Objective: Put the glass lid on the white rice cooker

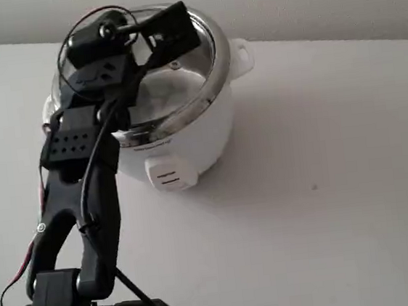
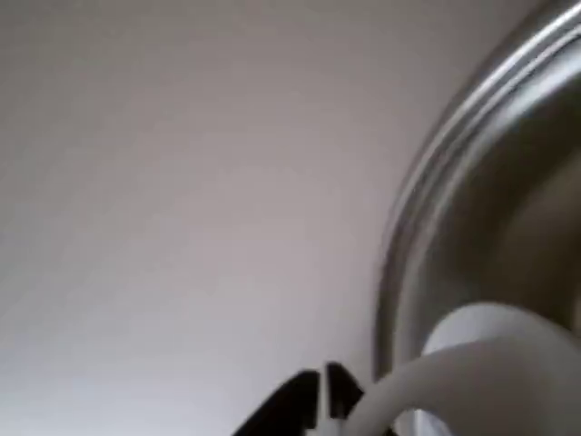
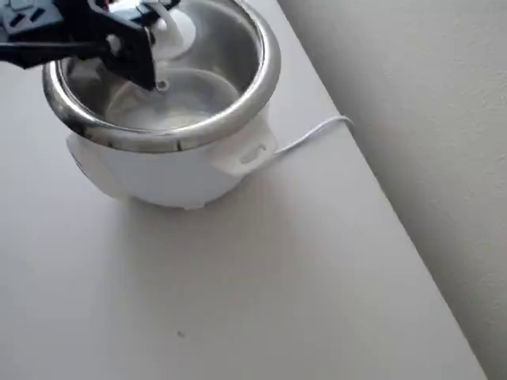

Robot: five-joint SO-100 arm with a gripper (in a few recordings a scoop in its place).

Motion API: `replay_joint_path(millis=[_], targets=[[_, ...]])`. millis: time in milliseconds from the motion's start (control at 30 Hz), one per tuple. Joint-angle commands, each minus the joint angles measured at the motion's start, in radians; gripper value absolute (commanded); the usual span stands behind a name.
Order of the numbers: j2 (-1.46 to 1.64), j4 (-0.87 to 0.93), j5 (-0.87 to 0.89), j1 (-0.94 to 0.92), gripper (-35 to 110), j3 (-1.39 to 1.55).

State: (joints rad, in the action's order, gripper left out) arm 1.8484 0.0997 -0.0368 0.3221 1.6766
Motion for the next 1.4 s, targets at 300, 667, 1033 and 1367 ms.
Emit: replay_joint_path(millis=[300, 667, 1033, 1367], targets=[[0.051, -0.020, 0.000, 0.017, 5, -0.132], [0.259, 0.104, 0.104, 0.051, 19, 0.272], [0.765, 0.489, 0.028, -0.110, 11, 0.368], [1.101, 0.756, -0.222, -0.368, 0, 0.488]])
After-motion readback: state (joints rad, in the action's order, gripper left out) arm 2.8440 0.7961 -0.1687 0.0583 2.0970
